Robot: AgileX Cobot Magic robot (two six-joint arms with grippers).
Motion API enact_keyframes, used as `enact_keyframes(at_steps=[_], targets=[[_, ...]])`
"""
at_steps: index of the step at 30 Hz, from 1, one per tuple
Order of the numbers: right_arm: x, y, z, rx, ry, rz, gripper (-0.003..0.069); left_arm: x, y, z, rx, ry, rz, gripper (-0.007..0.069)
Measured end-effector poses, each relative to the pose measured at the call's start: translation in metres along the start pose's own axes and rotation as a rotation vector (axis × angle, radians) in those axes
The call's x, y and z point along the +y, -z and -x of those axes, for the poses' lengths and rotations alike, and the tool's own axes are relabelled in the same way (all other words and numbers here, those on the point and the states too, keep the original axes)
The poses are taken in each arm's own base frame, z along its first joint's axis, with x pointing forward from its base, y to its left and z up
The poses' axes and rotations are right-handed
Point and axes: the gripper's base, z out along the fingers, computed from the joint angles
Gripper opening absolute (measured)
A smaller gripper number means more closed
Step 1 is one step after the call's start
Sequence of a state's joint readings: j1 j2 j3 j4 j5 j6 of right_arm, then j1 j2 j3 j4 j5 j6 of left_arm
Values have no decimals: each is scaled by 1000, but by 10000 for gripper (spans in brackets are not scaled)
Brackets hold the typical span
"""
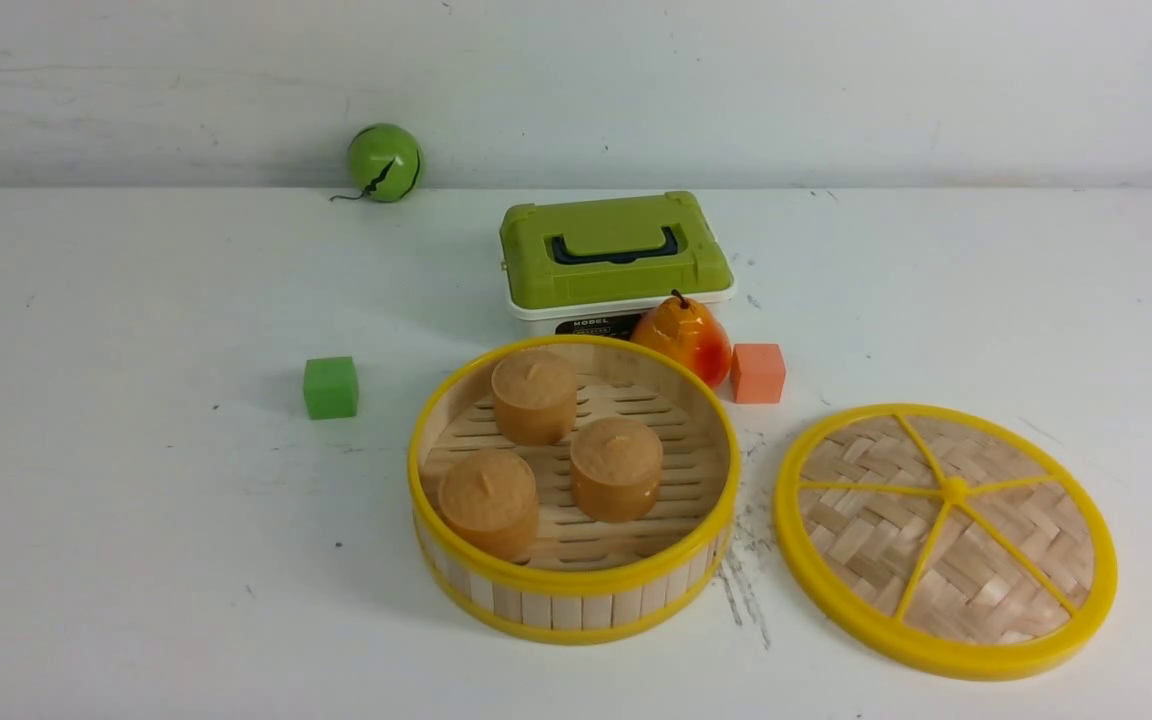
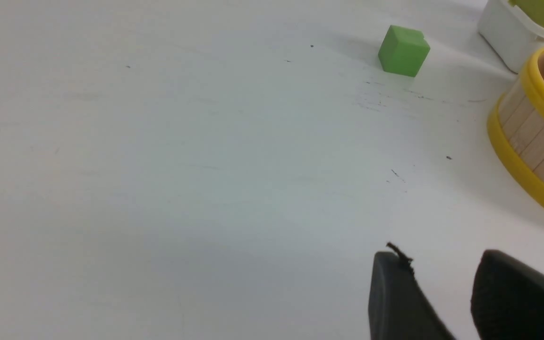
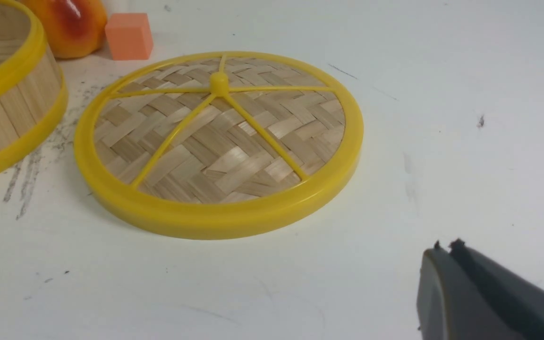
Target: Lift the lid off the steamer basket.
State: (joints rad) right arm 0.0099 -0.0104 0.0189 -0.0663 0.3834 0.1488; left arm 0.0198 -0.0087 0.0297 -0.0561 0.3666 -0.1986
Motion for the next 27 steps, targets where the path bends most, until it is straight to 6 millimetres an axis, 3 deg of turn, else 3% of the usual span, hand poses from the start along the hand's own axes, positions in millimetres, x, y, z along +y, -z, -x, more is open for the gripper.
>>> enact_keyframes(at_steps=[27], targets=[[0,0,0,0,0,0,39,0,0,0,-5,0,-1,239]])
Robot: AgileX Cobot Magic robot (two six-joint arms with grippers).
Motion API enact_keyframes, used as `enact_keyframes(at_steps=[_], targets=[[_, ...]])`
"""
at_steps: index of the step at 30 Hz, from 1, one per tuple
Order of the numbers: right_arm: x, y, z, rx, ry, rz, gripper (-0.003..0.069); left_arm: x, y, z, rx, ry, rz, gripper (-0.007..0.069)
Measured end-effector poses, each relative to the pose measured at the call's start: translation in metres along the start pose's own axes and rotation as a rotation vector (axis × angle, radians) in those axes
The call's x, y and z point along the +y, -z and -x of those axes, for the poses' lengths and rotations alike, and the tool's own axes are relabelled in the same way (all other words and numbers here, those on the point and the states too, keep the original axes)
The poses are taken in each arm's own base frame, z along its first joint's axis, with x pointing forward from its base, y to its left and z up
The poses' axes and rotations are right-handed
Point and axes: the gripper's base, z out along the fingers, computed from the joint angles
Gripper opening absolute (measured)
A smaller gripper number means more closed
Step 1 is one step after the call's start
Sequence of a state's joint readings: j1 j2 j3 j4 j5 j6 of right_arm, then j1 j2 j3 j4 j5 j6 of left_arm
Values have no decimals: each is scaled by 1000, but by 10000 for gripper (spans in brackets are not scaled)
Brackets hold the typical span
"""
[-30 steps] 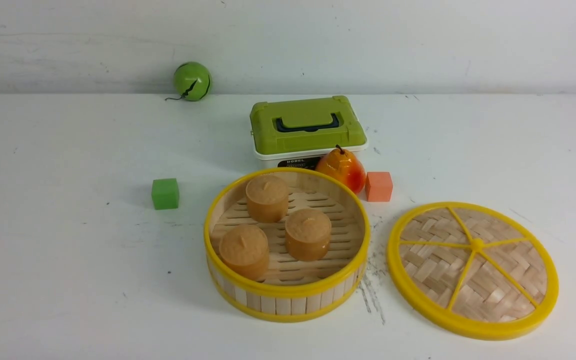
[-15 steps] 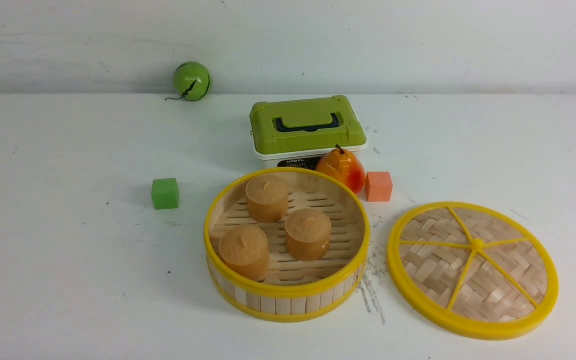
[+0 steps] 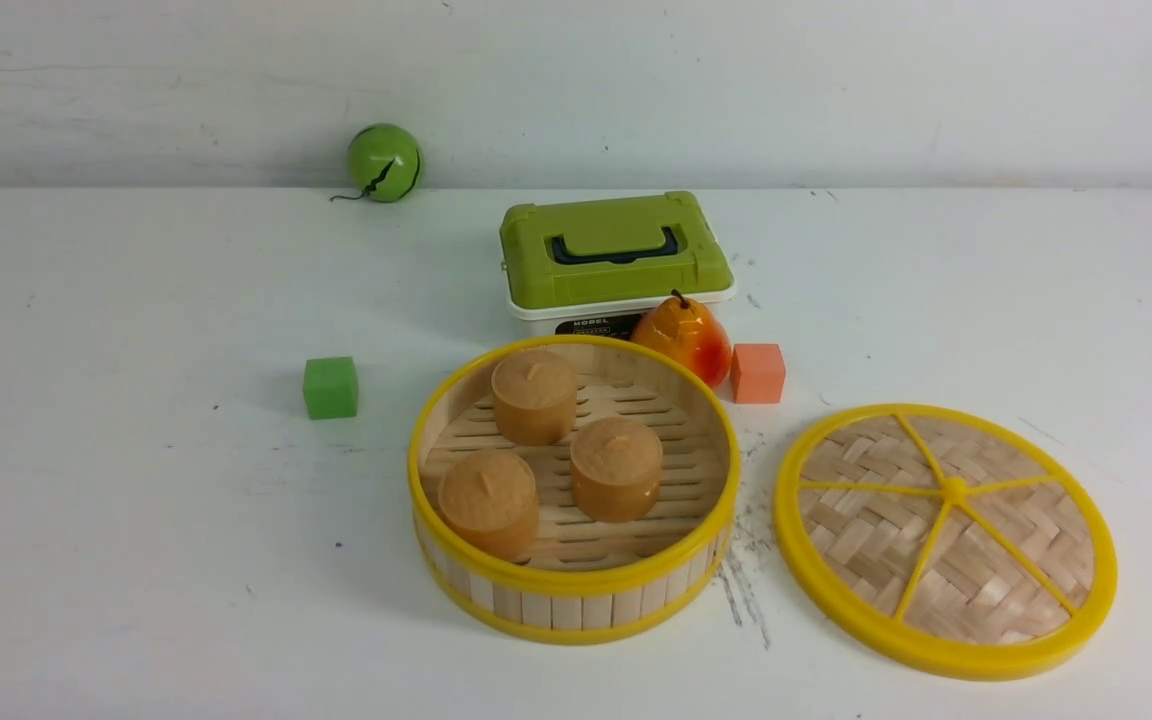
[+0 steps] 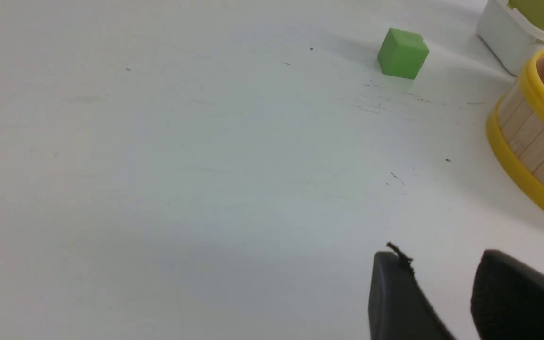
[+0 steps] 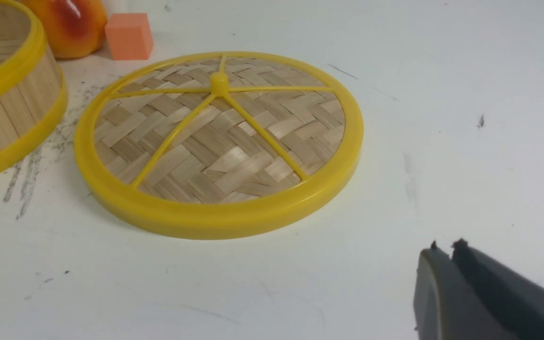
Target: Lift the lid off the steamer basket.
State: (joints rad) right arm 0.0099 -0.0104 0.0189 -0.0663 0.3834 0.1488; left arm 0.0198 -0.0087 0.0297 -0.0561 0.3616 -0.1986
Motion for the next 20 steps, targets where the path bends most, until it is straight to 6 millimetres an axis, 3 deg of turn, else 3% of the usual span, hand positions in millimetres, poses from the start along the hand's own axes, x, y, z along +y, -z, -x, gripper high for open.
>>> enact_keyframes(at_steps=[20], targets=[[0,0,0,0,0,0,65,0,0,0,-2,0,0,239]])
